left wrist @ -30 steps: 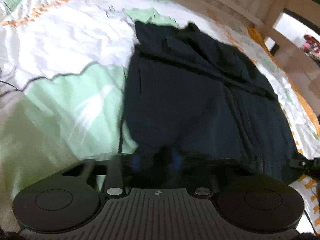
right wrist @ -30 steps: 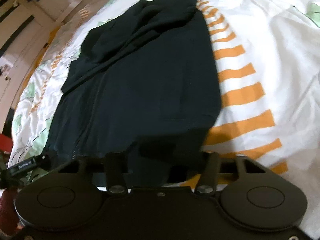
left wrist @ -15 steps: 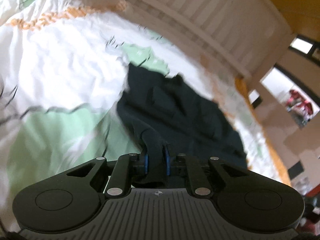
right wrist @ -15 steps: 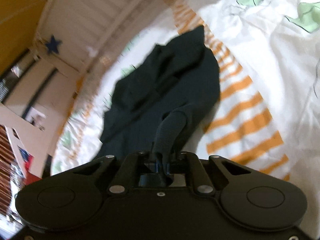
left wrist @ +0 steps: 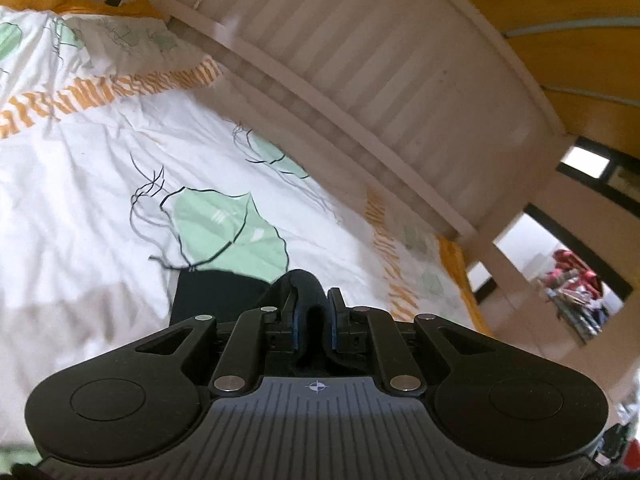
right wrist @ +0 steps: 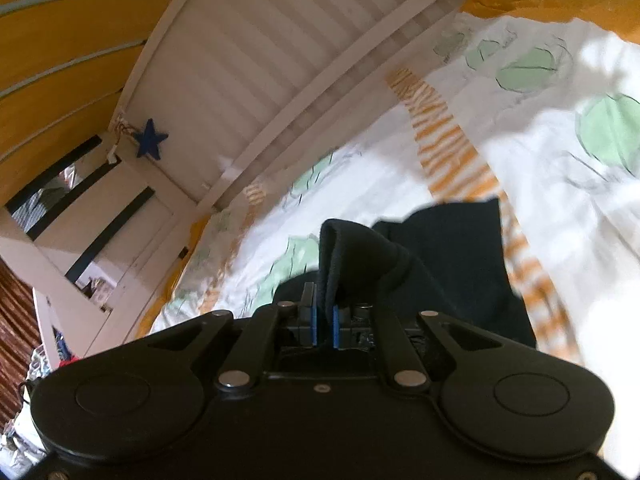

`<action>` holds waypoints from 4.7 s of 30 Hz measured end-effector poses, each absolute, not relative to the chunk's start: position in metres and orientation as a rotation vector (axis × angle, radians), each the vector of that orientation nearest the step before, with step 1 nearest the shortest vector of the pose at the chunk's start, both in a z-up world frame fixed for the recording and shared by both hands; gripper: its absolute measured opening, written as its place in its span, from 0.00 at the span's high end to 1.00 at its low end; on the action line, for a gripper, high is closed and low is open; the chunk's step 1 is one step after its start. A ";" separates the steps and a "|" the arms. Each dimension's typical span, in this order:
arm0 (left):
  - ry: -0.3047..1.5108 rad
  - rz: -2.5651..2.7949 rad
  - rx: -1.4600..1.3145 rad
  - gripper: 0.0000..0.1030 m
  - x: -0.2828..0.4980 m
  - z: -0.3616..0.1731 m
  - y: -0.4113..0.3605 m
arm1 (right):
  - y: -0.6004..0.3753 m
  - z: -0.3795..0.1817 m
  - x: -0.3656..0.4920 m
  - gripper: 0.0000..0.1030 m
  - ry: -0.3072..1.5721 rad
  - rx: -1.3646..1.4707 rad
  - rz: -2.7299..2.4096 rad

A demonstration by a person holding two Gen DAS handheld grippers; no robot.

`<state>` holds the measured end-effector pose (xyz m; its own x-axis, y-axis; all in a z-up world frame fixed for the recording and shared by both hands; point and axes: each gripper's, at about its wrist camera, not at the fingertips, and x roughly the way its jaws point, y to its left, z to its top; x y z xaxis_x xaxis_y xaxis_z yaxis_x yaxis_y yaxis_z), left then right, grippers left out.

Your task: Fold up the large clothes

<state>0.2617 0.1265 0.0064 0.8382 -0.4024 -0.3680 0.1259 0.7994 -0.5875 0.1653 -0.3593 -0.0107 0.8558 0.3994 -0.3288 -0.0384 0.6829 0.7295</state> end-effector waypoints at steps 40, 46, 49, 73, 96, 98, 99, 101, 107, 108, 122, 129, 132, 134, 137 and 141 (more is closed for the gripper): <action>0.616 -0.329 0.106 0.17 0.289 -0.063 -0.004 | -0.209 -0.048 0.246 0.20 0.554 -0.040 0.308; 0.741 -0.228 0.012 0.03 0.342 -0.085 0.013 | -0.210 -0.062 0.299 0.13 0.636 -0.063 0.228; 0.765 -0.216 -0.024 0.00 0.359 -0.092 0.025 | -0.228 -0.072 0.330 0.13 0.698 -0.006 0.157; 0.732 -0.240 -0.337 0.00 0.304 -0.064 0.131 | -0.357 -0.059 0.248 0.00 0.646 0.353 0.149; 0.861 -0.324 -0.419 0.00 0.329 -0.109 0.126 | -0.383 -0.111 0.243 0.00 0.730 0.579 0.282; 0.862 -0.342 -0.419 0.00 0.335 -0.109 0.122 | -0.381 -0.111 0.245 0.00 0.719 0.559 0.300; 0.862 -0.347 -0.413 0.00 0.338 -0.110 0.120 | -0.380 -0.112 0.247 0.00 0.712 0.559 0.308; 0.859 -0.357 -0.403 0.00 0.343 -0.110 0.117 | -0.381 -0.113 0.249 0.00 0.699 0.568 0.321; 0.852 -0.382 -0.476 0.01 0.351 -0.111 0.119 | -0.384 -0.116 0.258 0.00 0.690 0.588 0.359; 0.853 -0.386 -0.488 0.01 0.351 -0.110 0.119 | -0.385 -0.116 0.260 0.00 0.691 0.598 0.365; 0.817 -0.352 -0.704 0.82 0.317 -0.096 0.144 | -0.391 -0.106 0.253 0.67 0.727 0.734 0.300; 0.773 -0.435 -0.765 0.84 0.290 -0.063 0.143 | -0.392 -0.082 0.231 0.71 0.697 0.806 0.291; 0.772 -0.473 -0.765 0.86 0.278 -0.052 0.137 | -0.390 -0.071 0.217 0.71 0.703 0.792 0.300; 0.773 -0.493 -0.790 0.88 0.268 -0.048 0.137 | -0.391 -0.065 0.206 0.71 0.704 0.795 0.307; 0.785 -0.518 -0.818 0.90 0.252 -0.045 0.138 | -0.393 -0.058 0.183 0.71 0.706 0.797 0.311; 0.803 -0.540 -0.835 0.90 0.228 -0.043 0.141 | -0.399 -0.052 0.155 0.71 0.730 0.805 0.310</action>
